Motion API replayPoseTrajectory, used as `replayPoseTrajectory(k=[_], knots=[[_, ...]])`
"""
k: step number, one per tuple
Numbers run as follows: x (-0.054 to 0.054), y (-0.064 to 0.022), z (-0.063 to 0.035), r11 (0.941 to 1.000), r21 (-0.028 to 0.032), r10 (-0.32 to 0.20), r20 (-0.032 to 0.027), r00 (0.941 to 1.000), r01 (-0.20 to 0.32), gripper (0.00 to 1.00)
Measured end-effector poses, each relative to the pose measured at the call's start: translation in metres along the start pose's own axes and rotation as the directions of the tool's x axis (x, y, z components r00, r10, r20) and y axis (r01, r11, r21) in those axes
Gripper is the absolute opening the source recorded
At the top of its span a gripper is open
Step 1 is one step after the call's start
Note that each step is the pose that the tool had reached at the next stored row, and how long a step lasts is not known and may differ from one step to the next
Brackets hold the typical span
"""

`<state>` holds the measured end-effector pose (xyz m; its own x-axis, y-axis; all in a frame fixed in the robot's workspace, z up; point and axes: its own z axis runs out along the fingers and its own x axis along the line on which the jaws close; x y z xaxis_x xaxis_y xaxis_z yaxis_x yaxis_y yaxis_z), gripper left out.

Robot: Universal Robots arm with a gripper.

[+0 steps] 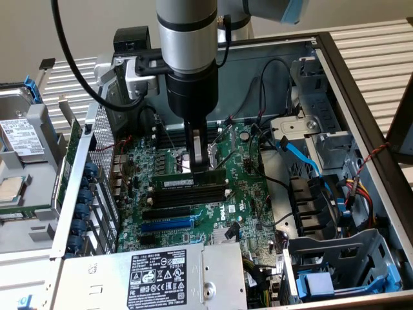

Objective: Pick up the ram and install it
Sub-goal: 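Insert the ram into the slot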

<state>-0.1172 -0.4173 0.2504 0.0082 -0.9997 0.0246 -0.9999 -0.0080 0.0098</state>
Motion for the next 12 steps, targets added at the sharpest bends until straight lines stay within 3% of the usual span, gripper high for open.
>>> replayPoseTrajectory(k=[5,8,12], knots=[[0.0001,0.0000,0.0005,1.0000,-0.0035,-0.004,-0.0002,1.0000,0.004,0.14],[0.0001,-0.0001,0.0007,1.0000,-0.0033,-0.008,0.0046,1.0000,0.008,0.14],[0.0001,-0.0001,0.0008,0.9999,-0.0032,-0.010,0.0051,0.9999,0.010,0.14]])
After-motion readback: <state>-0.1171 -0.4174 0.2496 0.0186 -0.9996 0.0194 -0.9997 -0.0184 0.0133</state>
